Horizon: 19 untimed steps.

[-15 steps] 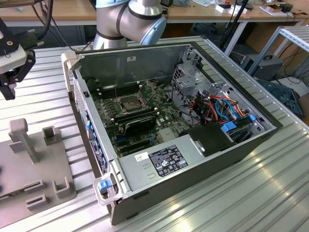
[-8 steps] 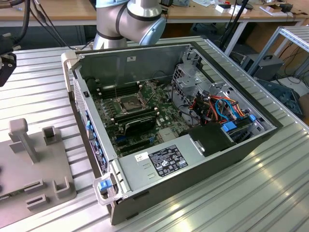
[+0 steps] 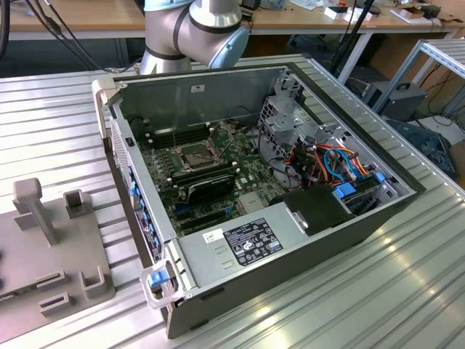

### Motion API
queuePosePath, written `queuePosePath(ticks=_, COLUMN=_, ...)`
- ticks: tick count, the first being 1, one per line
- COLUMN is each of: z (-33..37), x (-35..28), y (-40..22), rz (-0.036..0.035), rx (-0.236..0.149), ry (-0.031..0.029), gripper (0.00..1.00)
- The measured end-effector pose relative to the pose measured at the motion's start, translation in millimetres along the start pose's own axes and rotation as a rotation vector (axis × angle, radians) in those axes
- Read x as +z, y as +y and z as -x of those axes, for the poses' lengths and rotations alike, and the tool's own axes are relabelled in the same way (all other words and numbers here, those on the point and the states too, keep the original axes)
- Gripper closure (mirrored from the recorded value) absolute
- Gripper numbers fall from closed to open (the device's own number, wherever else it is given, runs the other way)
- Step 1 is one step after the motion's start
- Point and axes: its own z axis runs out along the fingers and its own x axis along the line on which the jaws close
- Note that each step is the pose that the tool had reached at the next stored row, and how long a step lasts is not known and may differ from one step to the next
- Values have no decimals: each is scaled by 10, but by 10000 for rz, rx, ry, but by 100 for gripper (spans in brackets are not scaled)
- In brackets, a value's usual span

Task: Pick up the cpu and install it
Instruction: 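Reach for the cpu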

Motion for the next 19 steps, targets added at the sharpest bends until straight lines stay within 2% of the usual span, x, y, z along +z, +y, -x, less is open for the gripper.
queuePosePath(ticks=11, z=-3, x=2, y=0, rz=-1, rx=0, ry=1, gripper=89)
queuePosePath(ticks=16, z=-4, x=54, y=-3, rz=0, rx=0, ry=0, gripper=89)
queuePosePath(ticks=19, z=-5, x=56, y=-3, rz=-1, rx=1, ry=2, gripper=89)
